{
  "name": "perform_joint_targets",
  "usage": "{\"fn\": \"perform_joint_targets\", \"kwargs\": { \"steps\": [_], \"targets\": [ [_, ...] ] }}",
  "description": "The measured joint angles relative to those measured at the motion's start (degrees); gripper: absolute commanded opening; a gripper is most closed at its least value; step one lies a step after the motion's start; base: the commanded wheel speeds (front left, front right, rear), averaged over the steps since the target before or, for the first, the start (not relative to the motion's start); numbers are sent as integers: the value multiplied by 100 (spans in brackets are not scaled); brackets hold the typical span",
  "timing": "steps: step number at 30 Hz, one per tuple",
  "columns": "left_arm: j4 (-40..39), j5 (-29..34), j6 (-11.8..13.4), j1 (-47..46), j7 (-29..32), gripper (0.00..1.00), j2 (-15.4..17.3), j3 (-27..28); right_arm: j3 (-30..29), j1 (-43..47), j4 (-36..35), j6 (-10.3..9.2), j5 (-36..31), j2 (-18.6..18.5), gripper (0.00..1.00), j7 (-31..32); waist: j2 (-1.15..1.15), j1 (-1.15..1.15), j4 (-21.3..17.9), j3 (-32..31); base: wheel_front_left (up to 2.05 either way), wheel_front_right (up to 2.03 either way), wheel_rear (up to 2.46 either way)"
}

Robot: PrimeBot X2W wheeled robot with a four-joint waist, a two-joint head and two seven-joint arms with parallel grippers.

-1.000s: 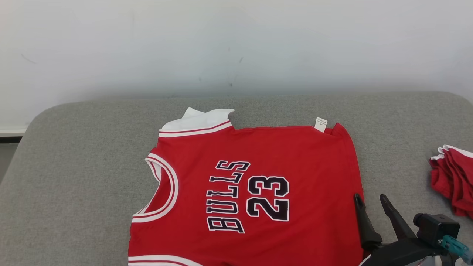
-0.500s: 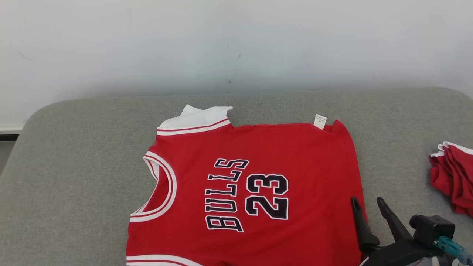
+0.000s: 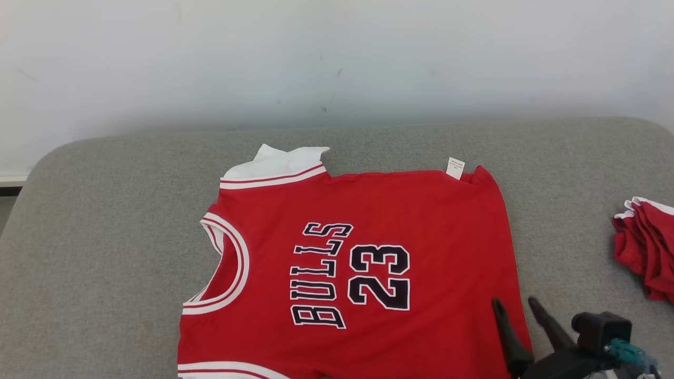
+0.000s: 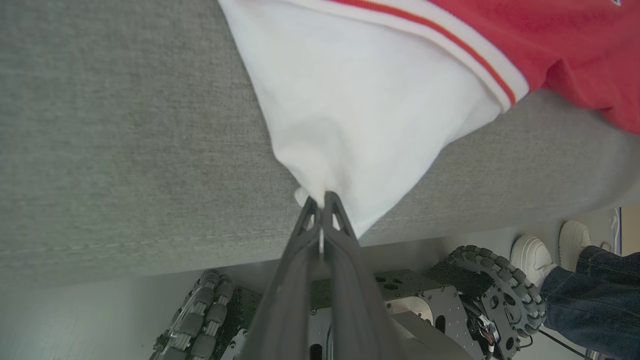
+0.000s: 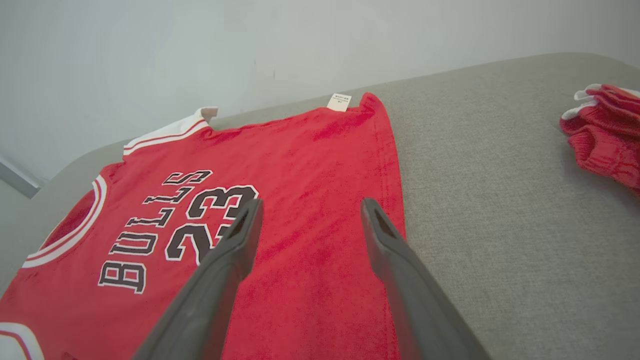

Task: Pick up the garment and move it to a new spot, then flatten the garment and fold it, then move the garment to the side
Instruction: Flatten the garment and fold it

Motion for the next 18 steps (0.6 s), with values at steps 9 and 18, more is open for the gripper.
{"fn": "perform_joint_targets", "kwargs": {
  "steps": [9, 18],
  "targets": [
    [-118, -4, 14, 4, 123, 0, 35, 18, 214, 785, 7, -11, -13, -364, 100, 1211, 0, 0, 0, -18, 0, 0, 0],
    [-260, -31, 65, 15, 183, 0, 30, 31, 52, 938, -201, -198, -179, -679, 100, 2005, 0, 0, -47, 54, 0, 0, 0]
  ]
}}
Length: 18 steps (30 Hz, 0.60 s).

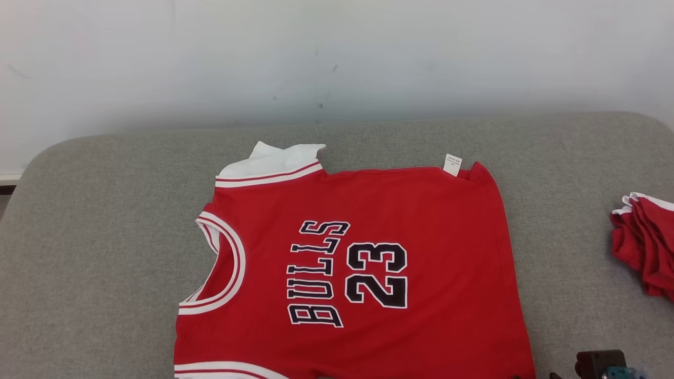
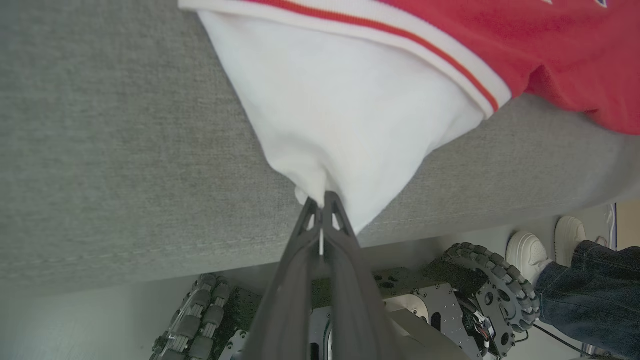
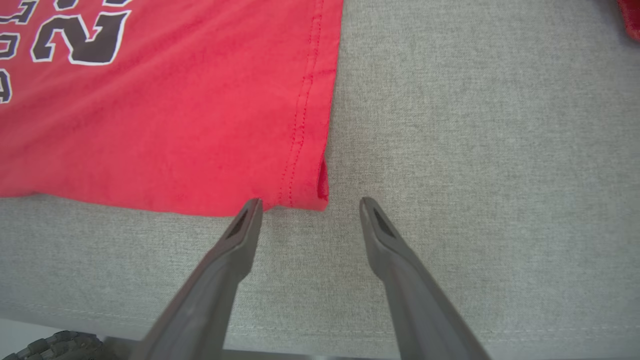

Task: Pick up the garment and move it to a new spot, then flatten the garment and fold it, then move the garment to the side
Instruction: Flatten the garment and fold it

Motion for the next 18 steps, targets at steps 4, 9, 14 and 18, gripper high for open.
{"fn": "perform_joint_targets", "kwargs": {
  "steps": [4, 9, 14, 18],
  "targets": [
    [-22, -3, 1, -8, 51, 0, -3, -16, 38, -190, 22, -16, 4, 4, 100, 214, 0, 0, 3, 44, 0, 0, 0],
    [-58, -4, 0, -25, 119, 0, -12, -47, 90, -317, 46, -44, 33, 32, 93, 412, 0, 0, 71, 104, 0, 0, 0],
    [-78, -57, 43, -47, 143, 0, -21, -32, 115, -350, 96, -54, 43, 51, 59, 670, 0, 0, 154, 166, 0, 0, 0],
    [-101, -60, 43, -46, 144, 0, -24, -32, 114, -350, 105, -101, 66, 65, 44, 801, 0, 0, 167, 190, 0, 0, 0]
  ]
}}
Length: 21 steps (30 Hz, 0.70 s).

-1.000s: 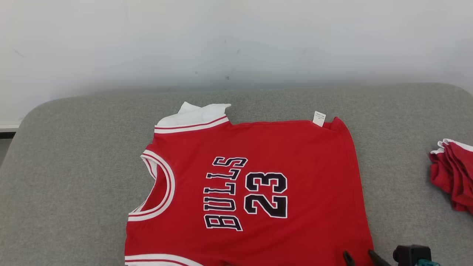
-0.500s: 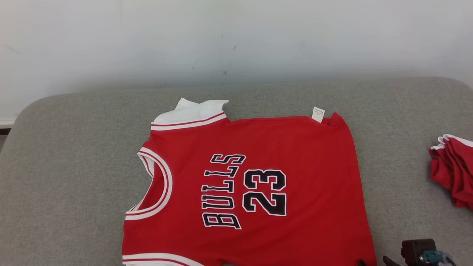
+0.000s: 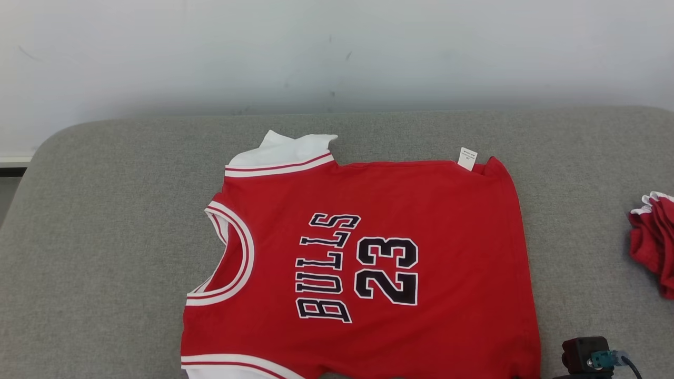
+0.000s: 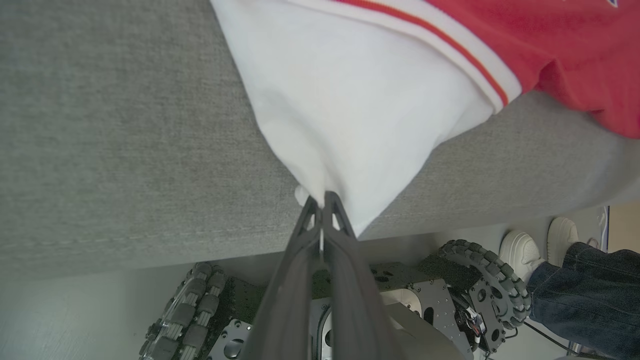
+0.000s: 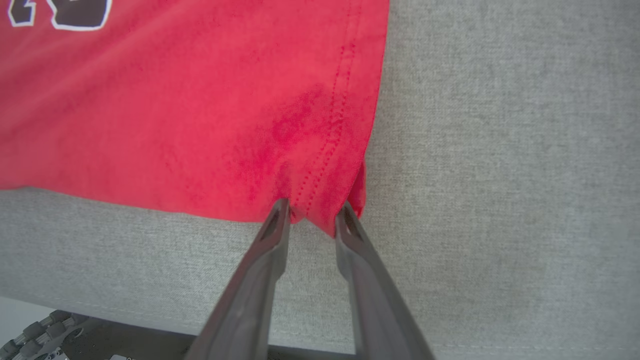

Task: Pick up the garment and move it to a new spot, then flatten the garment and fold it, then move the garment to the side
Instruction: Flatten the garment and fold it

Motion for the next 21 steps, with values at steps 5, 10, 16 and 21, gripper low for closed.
{"fn": "perform_joint_targets", "kwargs": {
  "steps": [5, 10, 16, 21],
  "targets": [
    [-22, -15, 0, 1, 8, 0, -3, 1, -10, 5, 10, -46, 1, 8, 100, 136, 0, 0, 5, 34, 0, 0, 0],
    [-33, -47, 0, 1, 33, 0, -4, 2, -22, 4, 10, -66, 0, -16, 100, 253, 0, 0, 5, 68, 0, 0, 0],
    [-45, -54, 0, 0, 48, 0, -7, 3, -1, -33, 15, -68, -1, -79, 89, 353, 0, 0, 7, 107, 0, 0, 0],
    [-49, -54, 0, -14, 49, 0, -9, 2, 33, -247, 4, -65, -26, -102, 47, 357, 0, 0, 17, 132, 0, 0, 0]
  ]
}}
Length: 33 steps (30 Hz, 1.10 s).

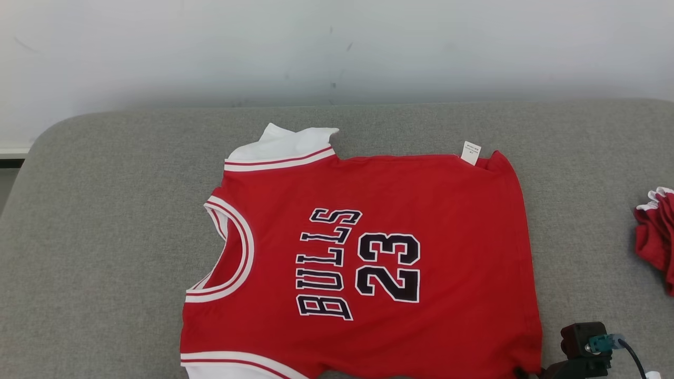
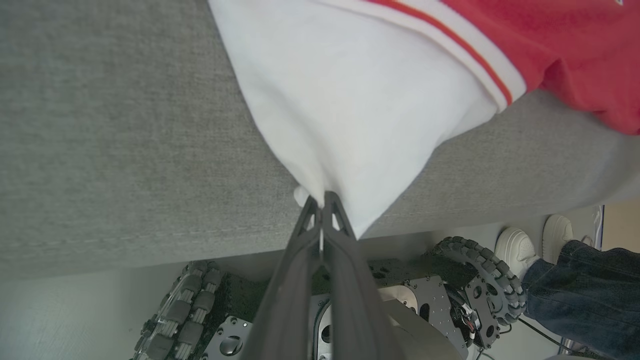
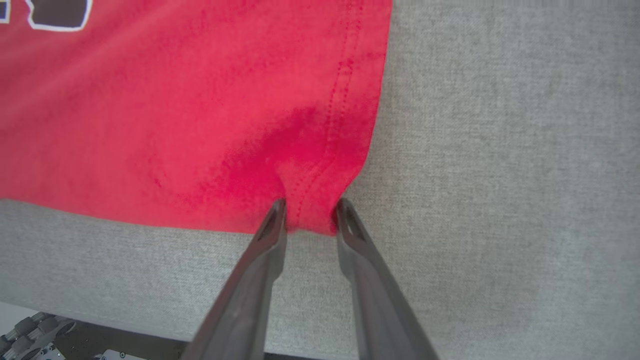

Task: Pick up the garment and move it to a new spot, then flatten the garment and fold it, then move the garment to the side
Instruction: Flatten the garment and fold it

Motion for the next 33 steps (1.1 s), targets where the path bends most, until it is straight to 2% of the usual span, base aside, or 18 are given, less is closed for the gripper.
{"fn": "perform_joint_targets", "kwargs": {
  "steps": [1, 3, 4, 5, 14, 18, 24, 33],
  "targets": [
    [0, 0, 0, -6, 0, 0, -1, 0, 5, -5, -3, 5, -2, -8, 46, 1, 0, 0, 3, 3, 0, 0, 0],
    [0, -1, -1, -20, 0, 0, -4, -2, 16, -3, -4, 7, -2, -10, 35, 3, 0, 0, 10, 9, 0, 0, 0],
    [0, -1, -1, -31, 0, 0, -7, -4, 22, -1, -7, 7, -2, -10, 23, 4, 0, 0, 13, 12, 0, 0, 0],
    [1, -2, -3, -51, 1, 0, -9, -5, 22, 4, -7, 7, -2, -10, 0, 27, 0, 0, 17, 15, 0, 0, 0],
    [-27, -121, -43, -42, 48, 0, -11, 37, -14, 208, -213, 24, 9, -52, 0, 52, 0, 0, 21, 31, 0, 0, 0],
    [-85, -296, 7, 231, 62, 0, 31, 169, -44, 315, -302, 47, 27, -82, 0, 98, 0, 0, -13, 24, 0, 0, 0],
    [-281, -420, 49, 536, 197, 0, 57, 233, -224, 516, -489, 20, 105, -100, 0, 98, 0, 0, -32, 9, 0, 0, 0],
    [-650, -969, -30, 863, 411, 0, 60, 322, -619, 896, -857, -35, 275, -158, 0, 116, 0, 0, 25, -46, 0, 0, 0]
  ]
}}
